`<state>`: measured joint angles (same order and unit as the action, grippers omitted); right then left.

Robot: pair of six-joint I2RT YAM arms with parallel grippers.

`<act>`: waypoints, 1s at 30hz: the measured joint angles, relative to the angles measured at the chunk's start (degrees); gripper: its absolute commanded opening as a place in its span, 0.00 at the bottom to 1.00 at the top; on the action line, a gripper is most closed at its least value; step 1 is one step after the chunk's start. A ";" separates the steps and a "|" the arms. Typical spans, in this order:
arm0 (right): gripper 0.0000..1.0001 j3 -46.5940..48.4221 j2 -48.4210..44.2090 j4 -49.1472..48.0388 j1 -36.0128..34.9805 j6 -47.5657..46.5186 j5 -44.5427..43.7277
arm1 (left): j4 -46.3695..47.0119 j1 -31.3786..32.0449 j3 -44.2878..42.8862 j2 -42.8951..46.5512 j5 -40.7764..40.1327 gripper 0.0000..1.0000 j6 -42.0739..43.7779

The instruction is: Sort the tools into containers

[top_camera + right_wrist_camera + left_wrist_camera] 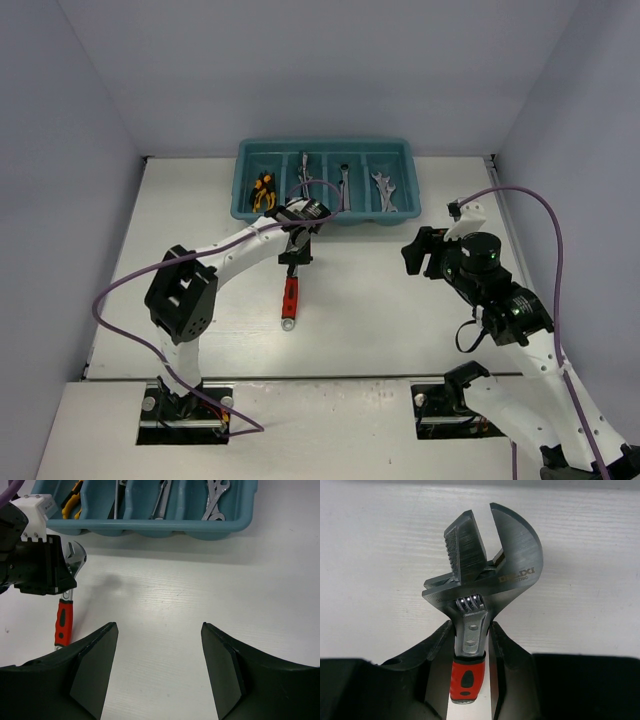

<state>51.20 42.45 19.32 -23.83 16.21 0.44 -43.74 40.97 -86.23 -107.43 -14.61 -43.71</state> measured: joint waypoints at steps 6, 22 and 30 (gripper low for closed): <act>0.65 0.02 -0.69 0.46 -1.04 0.01 0.07 | -0.70 -0.02 -3.21 0.06 -2.16 0.00 1.79; 0.65 0.57 1.50 1.28 -1.04 0.72 -3.05 | -1.03 -6.84 -23.42 -2.92 -2.51 0.00 8.48; 0.65 0.59 0.38 1.61 -1.04 2.36 -5.59 | -1.20 -14.15 -39.79 -11.98 0.93 0.00 11.03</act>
<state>51.79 42.83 20.93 -24.86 18.57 -5.15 -44.93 26.82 -126.02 -119.41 -13.68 -32.68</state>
